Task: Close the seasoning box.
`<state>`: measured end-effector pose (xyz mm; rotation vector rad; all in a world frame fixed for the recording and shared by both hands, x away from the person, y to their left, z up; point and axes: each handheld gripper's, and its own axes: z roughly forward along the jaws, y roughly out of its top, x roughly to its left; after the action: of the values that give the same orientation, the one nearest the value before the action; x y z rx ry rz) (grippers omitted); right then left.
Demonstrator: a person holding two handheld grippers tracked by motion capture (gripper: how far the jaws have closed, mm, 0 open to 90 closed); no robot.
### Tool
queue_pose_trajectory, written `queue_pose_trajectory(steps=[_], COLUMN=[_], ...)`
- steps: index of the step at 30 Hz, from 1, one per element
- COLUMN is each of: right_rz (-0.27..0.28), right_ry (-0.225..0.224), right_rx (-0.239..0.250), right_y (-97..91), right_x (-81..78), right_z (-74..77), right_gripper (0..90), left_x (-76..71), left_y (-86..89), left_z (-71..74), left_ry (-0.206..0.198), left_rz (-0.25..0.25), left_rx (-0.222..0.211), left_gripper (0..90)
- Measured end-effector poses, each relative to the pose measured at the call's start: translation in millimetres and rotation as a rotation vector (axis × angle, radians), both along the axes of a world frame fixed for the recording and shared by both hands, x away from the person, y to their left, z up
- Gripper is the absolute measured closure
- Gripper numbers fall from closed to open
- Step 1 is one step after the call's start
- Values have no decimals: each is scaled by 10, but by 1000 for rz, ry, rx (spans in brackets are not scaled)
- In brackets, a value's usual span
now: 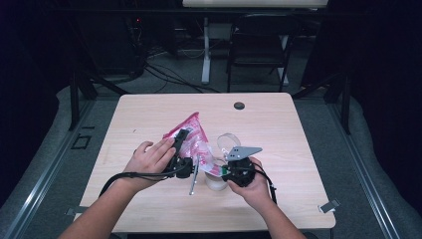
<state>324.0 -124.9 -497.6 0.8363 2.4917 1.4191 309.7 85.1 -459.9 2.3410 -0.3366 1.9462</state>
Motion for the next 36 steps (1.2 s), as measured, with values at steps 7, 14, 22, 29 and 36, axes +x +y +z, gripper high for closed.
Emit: queue_pose_trajectory(steps=[7,14,22,29,36], right_rz=[-3,-4,-2,-4,-3], right_ry=[2,0,0,0,2], right_rx=[2,1,-1,2,1], right_y=[0,-1,3,5,1], right_x=[1,0,-1,-2,1], right_z=[-3,-1,-2,-5,-6], right_gripper=[900,900,900,900,900], left_x=[0,6,11,13,8], left_y=[-8,-14,-13,-24,-32], left_z=[5,18,33,48,51], left_ry=[-1,5,10,10,9], left_rz=[-2,1,0,-1,-3], left_rx=[3,7,28,45,41], left_gripper=[666,666,664,662,660])
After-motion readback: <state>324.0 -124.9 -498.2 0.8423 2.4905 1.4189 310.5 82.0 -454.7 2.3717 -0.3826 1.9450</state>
